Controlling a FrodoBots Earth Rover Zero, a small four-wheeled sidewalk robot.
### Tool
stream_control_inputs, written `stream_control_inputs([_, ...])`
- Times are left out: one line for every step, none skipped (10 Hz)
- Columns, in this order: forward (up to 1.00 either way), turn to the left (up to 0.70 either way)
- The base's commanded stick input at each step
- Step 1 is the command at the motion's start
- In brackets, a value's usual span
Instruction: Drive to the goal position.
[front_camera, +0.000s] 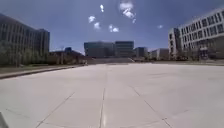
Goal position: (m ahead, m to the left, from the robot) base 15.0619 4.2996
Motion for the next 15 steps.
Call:
stream_control_inputs([0.50, 0.00])
stream_control_inputs([0.50, 0.00])
stream_control_inputs([0.50, 0.00])
stream_control_inputs([0.50, 0.00])
stream_control_inputs([0.50, 0.00])
stream_control_inputs([0.50, 0.00])
stream_control_inputs([0.50, 0.00])
stream_control_inputs([0.50, 0.00])
stream_control_inputs([0.50, 0.00])
stream_control_inputs([0.50, 0.00])
stream_control_inputs([0.50, 0.00])
stream_control_inputs([0.50, 0.00])
stream_control_inputs([0.50, 0.00])
stream_control_inputs([0.50, 0.00])
stream_control_inputs([0.50, 0.00])
